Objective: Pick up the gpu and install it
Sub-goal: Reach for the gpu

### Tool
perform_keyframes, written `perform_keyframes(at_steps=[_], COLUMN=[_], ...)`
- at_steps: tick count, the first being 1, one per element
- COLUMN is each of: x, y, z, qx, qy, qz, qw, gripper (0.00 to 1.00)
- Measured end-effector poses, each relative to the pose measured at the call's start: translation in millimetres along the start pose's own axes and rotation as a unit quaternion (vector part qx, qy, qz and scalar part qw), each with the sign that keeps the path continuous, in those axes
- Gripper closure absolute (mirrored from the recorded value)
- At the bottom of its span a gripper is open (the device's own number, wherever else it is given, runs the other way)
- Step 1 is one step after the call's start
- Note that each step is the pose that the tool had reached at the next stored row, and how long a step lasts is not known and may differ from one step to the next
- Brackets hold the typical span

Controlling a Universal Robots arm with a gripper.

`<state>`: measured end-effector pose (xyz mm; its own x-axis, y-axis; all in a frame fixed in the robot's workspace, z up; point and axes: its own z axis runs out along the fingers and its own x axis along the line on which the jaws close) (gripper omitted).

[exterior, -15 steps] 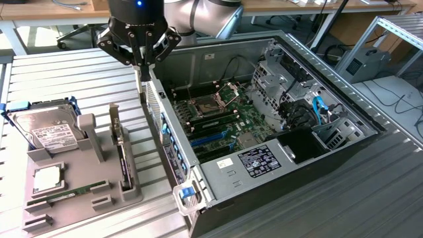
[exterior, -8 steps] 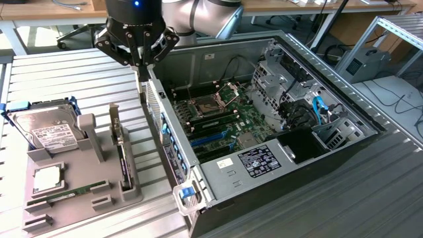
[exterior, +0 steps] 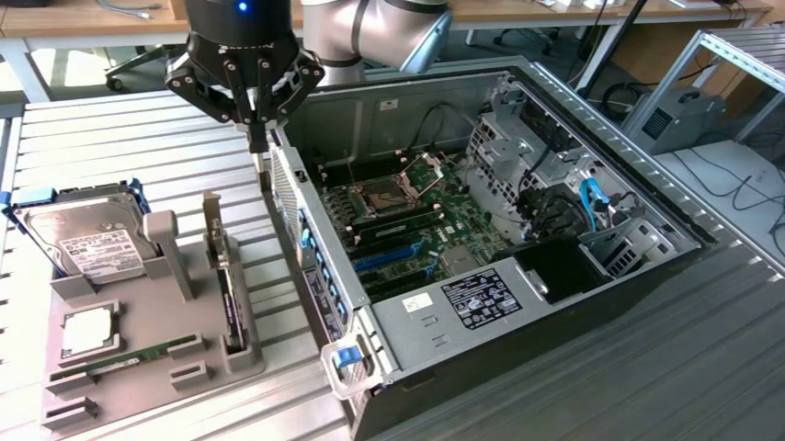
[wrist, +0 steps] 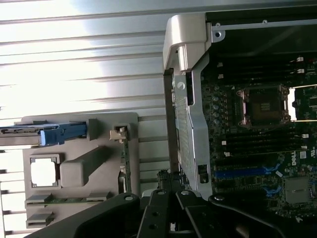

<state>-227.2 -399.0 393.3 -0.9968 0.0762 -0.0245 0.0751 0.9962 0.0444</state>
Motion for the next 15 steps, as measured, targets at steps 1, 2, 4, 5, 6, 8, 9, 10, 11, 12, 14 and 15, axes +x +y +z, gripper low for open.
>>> perform_keyframes(at_steps=[1, 2, 4, 5, 6, 8, 9, 10, 11, 12, 14, 15], x=[0.9, 1.5, 2.5, 2.8, 3.2, 4.1, 4.5, 4.9, 5.4, 5.8, 6.7, 7.1], y=[-0.1, -0.1, -0.2, -0.2, -0.2, -0.3, -0.4, -0.4, -0.4, -0.5, -0.5, -0.5], z=[0.0, 0.0, -0.1, -0.1, -0.1, -0.1, -0.1, -0.1, -0.1, -0.1, -0.2, -0.2], qx=[0.0000, 0.0000, 0.0000, 0.0000, 0.0000, 0.0000, 0.0000, 0.0000, 0.0000, 0.0000, 0.0000, 0.0000], qy=[0.0000, 0.0000, 0.0000, 0.0000, 0.0000, 0.0000, 0.0000, 0.0000, 0.0000, 0.0000, 0.0000, 0.0000], qz=[0.000, 0.000, 0.000, 0.000, 0.000, 0.000, 0.000, 0.000, 0.000, 0.000, 0.000, 0.000], qw=[1.0000, 1.0000, 1.0000, 1.0000, 1.0000, 1.0000, 1.0000, 1.0000, 1.0000, 1.0000, 1.0000, 1.0000], gripper=[0.89, 0.89, 0.89, 0.89, 0.89, 0.89, 0.89, 0.89, 0.89, 0.89, 0.89, 0.89])
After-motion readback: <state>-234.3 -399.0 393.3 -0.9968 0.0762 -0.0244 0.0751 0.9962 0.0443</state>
